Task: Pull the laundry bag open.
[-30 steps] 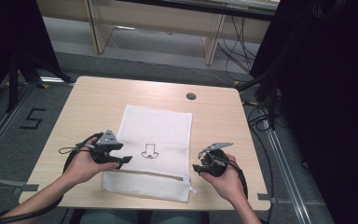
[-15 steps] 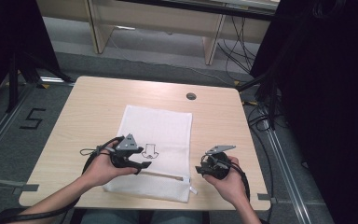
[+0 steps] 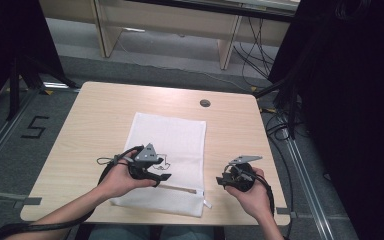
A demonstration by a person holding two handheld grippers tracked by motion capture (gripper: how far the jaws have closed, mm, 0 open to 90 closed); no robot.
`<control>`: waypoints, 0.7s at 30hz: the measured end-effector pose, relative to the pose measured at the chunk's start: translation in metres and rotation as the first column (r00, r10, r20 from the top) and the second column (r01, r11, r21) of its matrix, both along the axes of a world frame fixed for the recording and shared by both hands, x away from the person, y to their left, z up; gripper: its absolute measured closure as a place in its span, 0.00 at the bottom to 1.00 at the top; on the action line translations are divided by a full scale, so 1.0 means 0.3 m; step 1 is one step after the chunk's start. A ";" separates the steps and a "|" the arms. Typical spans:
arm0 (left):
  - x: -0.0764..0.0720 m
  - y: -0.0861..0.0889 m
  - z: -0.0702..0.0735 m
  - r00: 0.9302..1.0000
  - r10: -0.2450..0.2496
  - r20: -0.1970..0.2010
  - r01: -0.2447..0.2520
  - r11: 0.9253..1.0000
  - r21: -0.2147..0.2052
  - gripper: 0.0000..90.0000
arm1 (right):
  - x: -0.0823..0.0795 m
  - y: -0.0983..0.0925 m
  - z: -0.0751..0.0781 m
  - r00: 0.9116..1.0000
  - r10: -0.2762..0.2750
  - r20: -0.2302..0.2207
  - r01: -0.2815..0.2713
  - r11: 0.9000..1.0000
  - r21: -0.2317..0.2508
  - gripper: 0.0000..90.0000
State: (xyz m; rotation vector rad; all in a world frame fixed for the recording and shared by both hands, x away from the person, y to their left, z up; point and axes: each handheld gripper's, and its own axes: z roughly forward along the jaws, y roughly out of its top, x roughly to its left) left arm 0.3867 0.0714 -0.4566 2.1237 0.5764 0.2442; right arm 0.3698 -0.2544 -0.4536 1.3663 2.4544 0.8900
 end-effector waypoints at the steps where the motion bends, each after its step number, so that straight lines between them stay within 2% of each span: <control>1: 0.000 -0.005 -0.001 1.000 -0.011 0.006 0.011 1.000 0.000 0.42 | 0.002 -0.004 -0.003 1.000 0.004 0.015 -0.004 1.000 0.000 0.74; 2: -0.001 -0.008 -0.002 1.000 -0.018 0.006 0.018 1.000 -0.001 0.42 | 0.003 -0.002 -0.005 1.000 -0.009 0.021 0.008 1.000 0.028 0.74; 3: -0.004 -0.010 -0.006 1.000 -0.009 0.004 0.009 1.000 0.007 0.42 | 0.005 -0.005 -0.008 0.999 -0.001 0.035 0.000 1.000 0.012 0.74; 4: -0.003 -0.011 -0.007 1.000 -0.018 0.008 0.018 1.000 0.012 0.42 | 0.004 -0.002 -0.005 1.000 -0.009 0.016 0.009 1.000 0.022 0.74; 5: -0.003 -0.012 -0.010 1.000 -0.021 0.003 0.021 1.000 0.011 0.42 | 0.007 -0.003 -0.010 0.999 0.001 0.033 -0.001 1.000 0.011 0.74; 6: -0.007 -0.014 -0.012 1.000 -0.010 -0.003 0.010 1.000 0.011 0.42 | 0.004 -0.001 -0.003 1.000 0.002 0.004 -0.002 1.000 0.008 0.74; 7: -0.005 -0.014 -0.013 1.000 -0.020 0.006 0.020 1.000 0.018 0.42 | 0.004 0.001 -0.003 1.000 0.007 -0.002 -0.007 1.000 0.007 0.74; 8: -0.007 -0.016 -0.014 1.000 -0.015 -0.001 0.015 1.000 0.015 0.42 | 0.003 0.004 -0.005 1.000 0.010 -0.002 -0.010 1.000 0.005 0.74; 10: -0.004 -0.018 -0.016 1.000 -0.023 -0.001 0.023 1.000 0.016 0.42 | -0.001 0.011 -0.001 0.999 0.034 -0.002 -0.034 0.999 0.008 0.74; 11: -0.004 -0.019 -0.019 1.000 -0.028 0.008 0.028 0.999 0.021 0.42 | -0.003 0.022 -0.005 0.999 0.038 0.015 -0.039 0.999 0.032 0.75; 12: -0.002 -0.019 -0.019 0.999 -0.032 0.006 0.032 0.999 0.031 0.43 | -0.007 0.040 -0.004 0.996 0.083 0.023 -0.083 0.996 0.034 0.77; 13: -0.003 -0.021 -0.023 0.999 -0.031 0.007 0.031 0.999 0.028 0.43 | -0.013 0.060 0.001 0.995 0.099 -0.005 -0.099 0.994 0.055 0.77; 14: -0.006 -0.024 -0.029 1.000 -0.029 -0.001 0.029 0.999 0.032 0.43 | -0.014 0.078 -0.004 0.994 0.111 -0.001 -0.111 0.993 0.043 0.78; 15: -0.008 -0.026 -0.034 0.999 -0.034 -0.005 0.034 0.999 0.032 0.43 | -0.015 0.104 -0.008 0.986 0.170 0.000 -0.170 0.985 0.010 0.79; 16: -0.007 -0.027 -0.036 0.999 -0.049 0.003 0.048 0.998 0.047 0.44 | -0.019 0.129 -0.009 0.979 0.203 -0.016 -0.203 0.979 0.023 0.79; 17: -0.013 -0.032 -0.044 0.999 -0.046 -0.009 0.046 0.998 0.032 0.43 | -0.016 0.146 -0.018 0.973 0.230 0.000 -0.230 0.973 0.016 0.79; 18: -0.015 -0.033 -0.044 0.999 -0.050 -0.013 0.050 0.998 0.040 0.43 | -0.017 0.161 -0.016 0.970 0.242 -0.021 -0.242 0.970 0.003 0.79; 19: -0.017 -0.035 -0.048 0.999 -0.049 -0.013 0.050 0.998 0.033 0.43 | -0.019 0.168 -0.020 0.970 0.242 -0.025 -0.241 0.970 0.013 0.79; 20: -0.015 -0.034 -0.047 0.998 -0.066 -0.003 0.066 0.997 0.044 0.43 | -0.008 0.166 -0.026 0.959 0.283 0.018 -0.283 0.959 -0.010 0.78; 21: -0.017 -0.036 -0.048 0.998 -0.065 -0.008 0.065 0.997 0.041 0.43 | -0.007 0.162 -0.020 0.959 0.283 0.001 -0.283 0.959 -0.014 0.77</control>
